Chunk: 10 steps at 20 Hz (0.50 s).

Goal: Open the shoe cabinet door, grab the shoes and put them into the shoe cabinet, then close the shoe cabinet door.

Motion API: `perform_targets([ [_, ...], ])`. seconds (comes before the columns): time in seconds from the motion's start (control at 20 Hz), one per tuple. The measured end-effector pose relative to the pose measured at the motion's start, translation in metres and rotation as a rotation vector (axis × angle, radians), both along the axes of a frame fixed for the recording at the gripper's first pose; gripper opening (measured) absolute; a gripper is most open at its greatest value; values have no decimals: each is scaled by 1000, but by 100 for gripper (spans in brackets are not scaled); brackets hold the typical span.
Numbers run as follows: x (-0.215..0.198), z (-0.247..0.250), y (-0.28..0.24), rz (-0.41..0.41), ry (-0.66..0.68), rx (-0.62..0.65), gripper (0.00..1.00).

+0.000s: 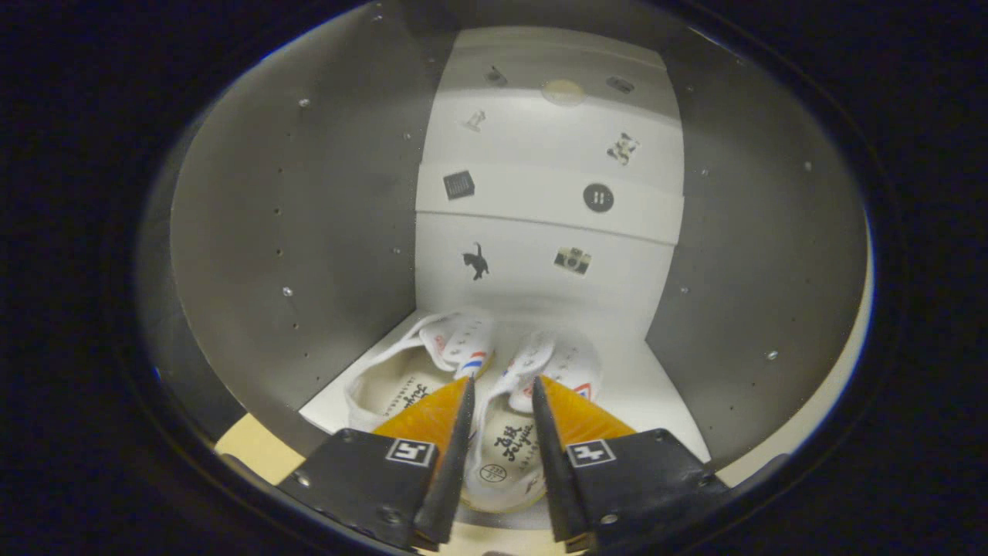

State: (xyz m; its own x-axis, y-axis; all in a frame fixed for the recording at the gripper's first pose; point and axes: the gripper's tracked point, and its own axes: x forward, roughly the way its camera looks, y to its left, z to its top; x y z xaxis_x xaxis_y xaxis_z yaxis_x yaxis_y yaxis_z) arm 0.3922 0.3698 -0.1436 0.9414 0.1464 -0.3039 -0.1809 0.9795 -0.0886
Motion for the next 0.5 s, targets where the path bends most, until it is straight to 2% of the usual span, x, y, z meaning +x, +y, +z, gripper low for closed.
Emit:
perform_targets([
  [0.15, -15, 12, 3, 10, -39, -37, 93],
  [0.5, -60, 27, 0, 12, -52, 29, 97],
])
